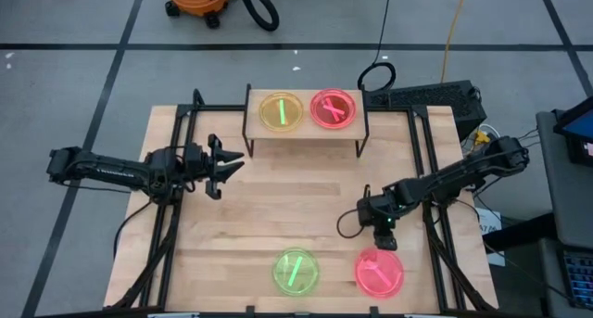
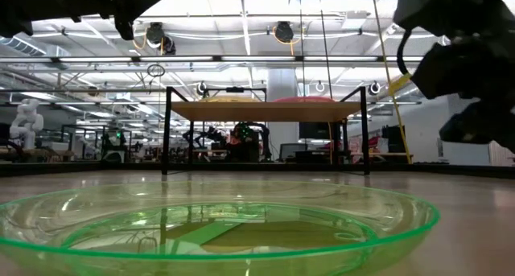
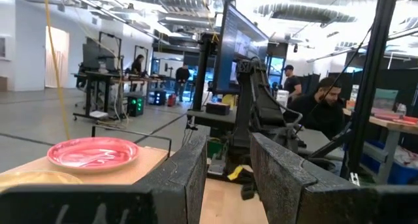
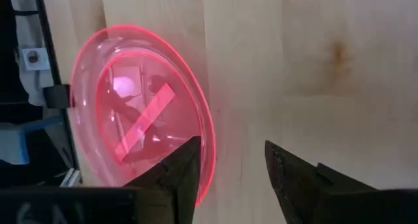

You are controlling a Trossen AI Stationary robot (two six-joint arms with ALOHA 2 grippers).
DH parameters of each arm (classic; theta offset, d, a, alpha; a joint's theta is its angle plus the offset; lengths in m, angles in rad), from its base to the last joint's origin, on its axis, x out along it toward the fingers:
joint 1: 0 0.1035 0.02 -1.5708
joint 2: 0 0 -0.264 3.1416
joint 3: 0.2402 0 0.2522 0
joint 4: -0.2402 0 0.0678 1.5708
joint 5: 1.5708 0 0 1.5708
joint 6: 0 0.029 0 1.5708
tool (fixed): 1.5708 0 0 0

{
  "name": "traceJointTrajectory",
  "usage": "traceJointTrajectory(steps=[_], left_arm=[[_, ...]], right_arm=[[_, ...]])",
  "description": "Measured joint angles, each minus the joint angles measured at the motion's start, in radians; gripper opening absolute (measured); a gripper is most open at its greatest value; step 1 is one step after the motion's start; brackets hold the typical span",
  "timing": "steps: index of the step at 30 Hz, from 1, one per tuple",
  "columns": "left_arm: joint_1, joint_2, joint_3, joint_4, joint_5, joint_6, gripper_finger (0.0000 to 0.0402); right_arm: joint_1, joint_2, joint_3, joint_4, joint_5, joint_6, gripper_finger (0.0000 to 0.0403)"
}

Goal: Place and stack plates onto a shelf
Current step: Stack the pink plate on top of the green plate on the shelf

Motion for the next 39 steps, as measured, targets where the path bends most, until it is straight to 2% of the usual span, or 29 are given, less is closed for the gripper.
traceJointTrajectory(steps=[4,9,26,30,35,39], left_arm=[[0.0,0.0,0.0,-0.002,-0.001,-0.006,0.0124],[0.0,0.0,0.0,-0.004,-0.006,-0.016,0.0124],[0.0,0.0,0.0,-0.014,-0.009,-0.032,0.0124],[0.0,0.0,0.0,-0.02,-0.009,-0.032,0.0124],[0.0,0.0,0.0,-0.019,-0.009,-0.032,0.0124],[0.0,0.0,0.0,-0.019,-0.009,-0.031,0.0124]], right_arm=[[0.037,0.0,-0.047,0.11,0.01,0.054,0.0154],[0.079,0.0,-0.095,0.191,0.085,0.13,0.0147],[0.209,-0.001,-0.126,0.237,0.117,0.275,0.0104],[0.22,-0.001,-0.126,0.234,0.147,0.275,0.008],[0.221,0.0,-0.127,0.235,0.154,0.259,0.0016],[0.211,0.0,-0.127,0.24,0.152,0.243,0.0006]])
